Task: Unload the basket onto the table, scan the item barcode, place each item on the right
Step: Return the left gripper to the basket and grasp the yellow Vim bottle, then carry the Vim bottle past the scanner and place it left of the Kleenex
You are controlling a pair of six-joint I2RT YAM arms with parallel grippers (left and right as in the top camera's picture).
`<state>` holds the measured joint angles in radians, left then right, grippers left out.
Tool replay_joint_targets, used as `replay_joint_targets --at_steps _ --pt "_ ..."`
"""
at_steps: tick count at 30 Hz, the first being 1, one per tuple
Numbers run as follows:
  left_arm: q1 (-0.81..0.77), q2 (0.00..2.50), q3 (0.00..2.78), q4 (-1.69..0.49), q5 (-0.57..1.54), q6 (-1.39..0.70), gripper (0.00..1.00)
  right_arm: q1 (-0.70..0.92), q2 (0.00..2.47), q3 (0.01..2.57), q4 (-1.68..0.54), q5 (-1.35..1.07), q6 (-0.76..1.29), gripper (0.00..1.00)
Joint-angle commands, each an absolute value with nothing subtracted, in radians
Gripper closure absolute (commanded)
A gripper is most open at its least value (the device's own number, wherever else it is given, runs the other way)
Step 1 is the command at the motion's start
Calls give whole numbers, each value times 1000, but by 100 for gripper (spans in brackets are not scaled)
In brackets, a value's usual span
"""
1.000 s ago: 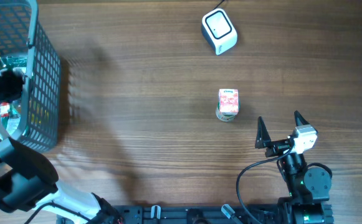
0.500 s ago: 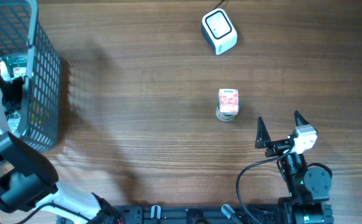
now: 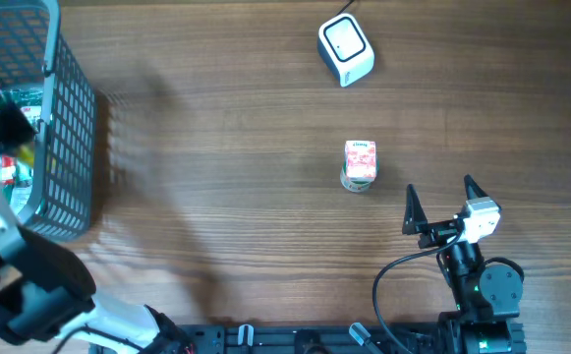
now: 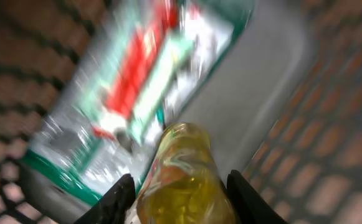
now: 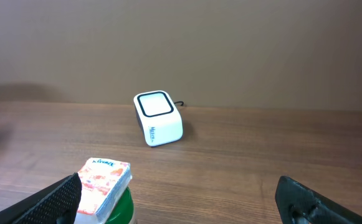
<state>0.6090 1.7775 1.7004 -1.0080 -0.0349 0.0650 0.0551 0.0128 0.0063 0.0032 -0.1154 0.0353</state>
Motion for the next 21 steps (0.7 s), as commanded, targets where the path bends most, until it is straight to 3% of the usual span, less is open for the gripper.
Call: replay_joint_targets --at_steps 1,9,15,21 --pt "608 1644 1923 -998 -25 -16 67 51 5 5 6 -117 27 0" --pt "562 1513 2197 -998 156 -189 78 51 5 5 6 -117 27 1" --pt "379 1401 2199 -1075 156 -188 79 51 5 5 7 -117 27 0" --pt "81 1431 2197 -1306 156 -188 84 51 5 5 7 -117 27 0"
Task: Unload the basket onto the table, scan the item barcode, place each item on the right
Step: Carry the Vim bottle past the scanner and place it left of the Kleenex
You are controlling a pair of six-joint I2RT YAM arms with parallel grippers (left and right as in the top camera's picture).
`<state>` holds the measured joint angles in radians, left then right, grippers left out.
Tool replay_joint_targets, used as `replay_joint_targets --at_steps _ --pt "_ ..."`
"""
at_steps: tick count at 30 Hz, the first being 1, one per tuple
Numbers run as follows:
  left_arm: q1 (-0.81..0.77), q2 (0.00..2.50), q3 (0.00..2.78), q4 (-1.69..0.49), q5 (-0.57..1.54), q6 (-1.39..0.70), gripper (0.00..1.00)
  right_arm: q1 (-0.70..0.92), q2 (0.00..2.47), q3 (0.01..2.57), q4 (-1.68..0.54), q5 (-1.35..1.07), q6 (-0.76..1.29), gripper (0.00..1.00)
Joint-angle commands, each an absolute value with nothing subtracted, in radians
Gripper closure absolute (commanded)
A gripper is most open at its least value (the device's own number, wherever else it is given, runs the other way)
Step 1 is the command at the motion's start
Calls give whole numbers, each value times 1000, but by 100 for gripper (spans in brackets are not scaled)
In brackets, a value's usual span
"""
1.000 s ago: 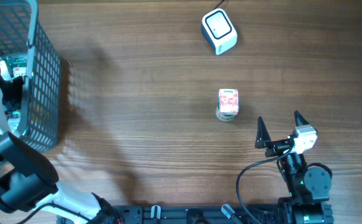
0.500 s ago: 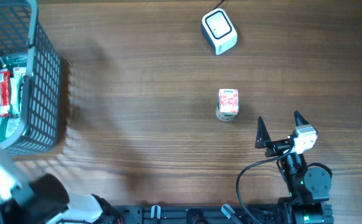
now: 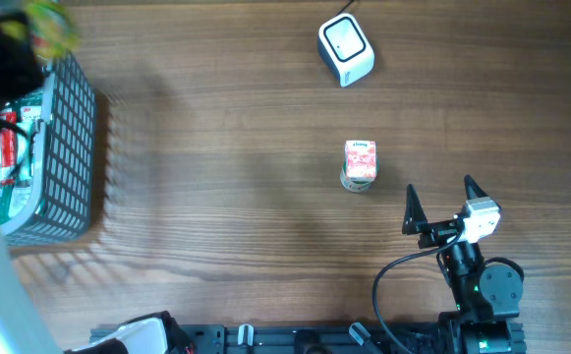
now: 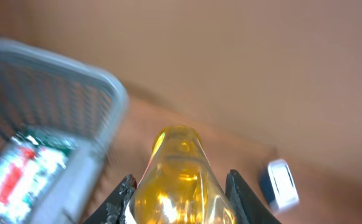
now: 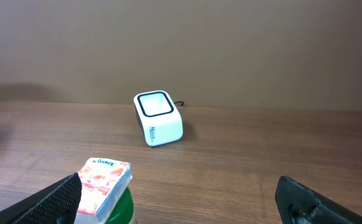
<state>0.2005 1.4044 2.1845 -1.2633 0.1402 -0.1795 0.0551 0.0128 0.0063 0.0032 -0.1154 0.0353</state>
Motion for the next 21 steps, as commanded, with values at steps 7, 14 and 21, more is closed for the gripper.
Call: replay_joint_targets --at_steps 7,14,21 --pt "-205 1564 2191 -1420 155 -192 90 51 5 5 6 -117 27 0" --pt "-426 1732 2099 -1401 25 -278 90 51 5 5 6 -117 27 0" --pt "-504 1794 1921 -1254 -33 -402 91 51 5 5 7 -117 27 0"
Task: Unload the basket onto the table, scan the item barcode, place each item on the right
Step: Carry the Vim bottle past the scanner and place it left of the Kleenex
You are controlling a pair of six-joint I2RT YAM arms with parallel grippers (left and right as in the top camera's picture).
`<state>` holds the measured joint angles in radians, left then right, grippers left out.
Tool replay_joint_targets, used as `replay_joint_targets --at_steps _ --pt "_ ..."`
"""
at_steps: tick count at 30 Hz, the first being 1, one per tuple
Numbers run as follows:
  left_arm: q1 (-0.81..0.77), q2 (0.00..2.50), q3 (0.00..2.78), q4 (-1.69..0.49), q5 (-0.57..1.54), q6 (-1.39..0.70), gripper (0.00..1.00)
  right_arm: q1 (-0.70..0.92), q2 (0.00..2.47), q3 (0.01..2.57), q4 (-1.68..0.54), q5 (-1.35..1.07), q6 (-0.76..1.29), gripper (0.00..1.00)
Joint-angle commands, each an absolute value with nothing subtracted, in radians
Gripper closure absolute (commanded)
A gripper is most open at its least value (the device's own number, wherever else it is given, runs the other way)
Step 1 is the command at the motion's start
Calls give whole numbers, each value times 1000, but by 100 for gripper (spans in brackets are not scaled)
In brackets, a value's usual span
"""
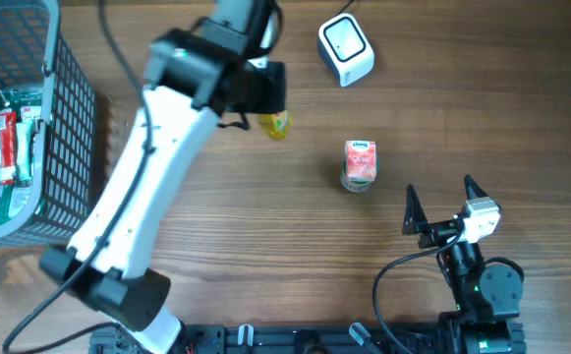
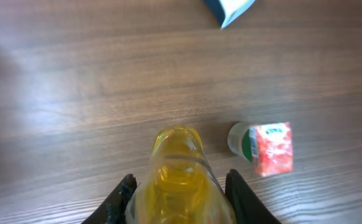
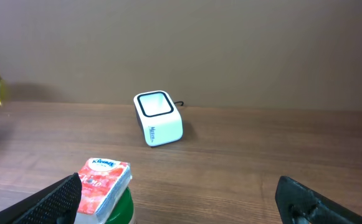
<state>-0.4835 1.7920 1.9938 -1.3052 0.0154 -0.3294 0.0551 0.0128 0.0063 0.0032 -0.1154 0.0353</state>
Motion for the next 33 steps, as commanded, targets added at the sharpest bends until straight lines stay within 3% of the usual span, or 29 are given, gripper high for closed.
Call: replay_joint_targets --at_steps 1,11,21,33 --pt "-510 1794 1885 -1221 -38 -408 90 51 5 5 7 -117 27 0" --pt "-596 1795 1500 -882 -146 -524 88 51 5 5 6 -117 27 0" --pt "-714 1837 1387 -790 -263 -574 87 51 5 5 6 -117 27 2" --pt "-716 1846 1387 -781 -255 -581 70 51 5 5 7 -117 27 0"
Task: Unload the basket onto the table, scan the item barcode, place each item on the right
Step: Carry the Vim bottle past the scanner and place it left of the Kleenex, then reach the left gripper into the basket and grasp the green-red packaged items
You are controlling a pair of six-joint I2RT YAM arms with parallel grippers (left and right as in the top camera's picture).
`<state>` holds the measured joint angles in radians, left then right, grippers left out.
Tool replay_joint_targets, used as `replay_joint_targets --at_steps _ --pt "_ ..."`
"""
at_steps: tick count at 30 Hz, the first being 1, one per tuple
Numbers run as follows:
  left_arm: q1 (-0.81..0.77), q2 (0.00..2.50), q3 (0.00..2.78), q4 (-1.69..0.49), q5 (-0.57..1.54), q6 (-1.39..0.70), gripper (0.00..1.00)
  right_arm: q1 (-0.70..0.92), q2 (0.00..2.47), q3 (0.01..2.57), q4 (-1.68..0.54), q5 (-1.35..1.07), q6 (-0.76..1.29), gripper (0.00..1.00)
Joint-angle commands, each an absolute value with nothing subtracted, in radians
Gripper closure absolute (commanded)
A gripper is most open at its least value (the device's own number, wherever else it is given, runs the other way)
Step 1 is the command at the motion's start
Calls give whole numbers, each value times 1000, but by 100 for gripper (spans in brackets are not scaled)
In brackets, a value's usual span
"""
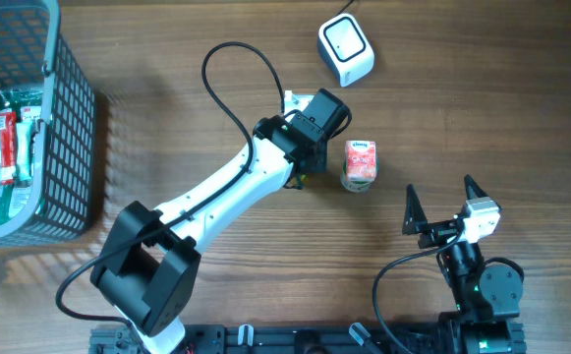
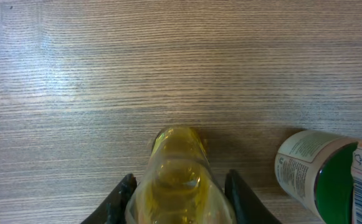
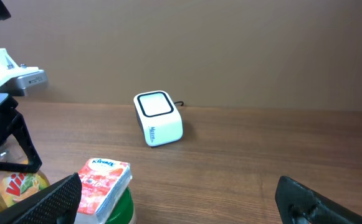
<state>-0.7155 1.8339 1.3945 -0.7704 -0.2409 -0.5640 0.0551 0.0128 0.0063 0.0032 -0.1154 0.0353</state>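
Note:
A yellow bottle [image 2: 177,155] with clear yellow liquid is clamped in my left gripper [image 2: 179,182], which is shut on it. It is held low over the wooden table, just left of a green-lidded can [image 2: 314,177]. In the right wrist view the bottle [image 3: 12,186] shows a red-and-yellow label under the left gripper [image 3: 6,134]. The white scanner [image 1: 345,49] stands at the back of the table, beyond the bottle. My right gripper [image 1: 440,208] rests open near the front right, holding nothing.
A red tissue pack [image 1: 361,157] lies on top of the can [image 3: 115,211]. A grey mesh basket [image 1: 69,118] at the far left holds a green-and-red package [image 1: 0,147]. The left arm stretches diagonally across the table's middle.
My left gripper, still shut on the bottle, has moved from left of the scanner toward the front right and lower, to right beside the can. The right arm has not moved.
My left gripper was shut on the yellow bottle inside the basket. Then it held the bottle above the basket's far rim. Then the bottle was over the table's middle, left of the scanner, and now it is low beside the can.

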Motion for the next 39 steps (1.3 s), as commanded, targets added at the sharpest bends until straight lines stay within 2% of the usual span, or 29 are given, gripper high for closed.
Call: replay_joint_targets --at_steps 1,2,3,5,6,17,26,30,34,39 --pt "-716 1846 1387 -782 -253 -581 62 51 5 5 6 -117 27 0" --pt "-717 1846 1387 -782 -251 -582 51 51 5 5 7 -117 27 0" --pt "-717 1846 1387 -783 -251 -582 31 51 5 5 7 -117 27 0" --pt "-716 1846 1387 -789 -242 -581 4 51 5 5 6 -117 27 0" --pt "-716 1846 1387 -790 -241 -580 0 51 5 5 6 -117 27 0" --pt "-706 1721 1431 -784 -265 -497 0 51 5 5 7 -117 27 0" --pt "-559 1523 1552 -785 -277 -389 1 51 5 5 6 -117 27 0" --pt "-424 1435 1613 -776 -298 -118 0 51 5 5 7 -117 27 0" --pt "-208 1362 1660 -752 -441 57 0 51 5 5 7 -117 27 0" --pt "147 1330 1662 -629 -418 214 0 51 5 5 6 -117 27 0"
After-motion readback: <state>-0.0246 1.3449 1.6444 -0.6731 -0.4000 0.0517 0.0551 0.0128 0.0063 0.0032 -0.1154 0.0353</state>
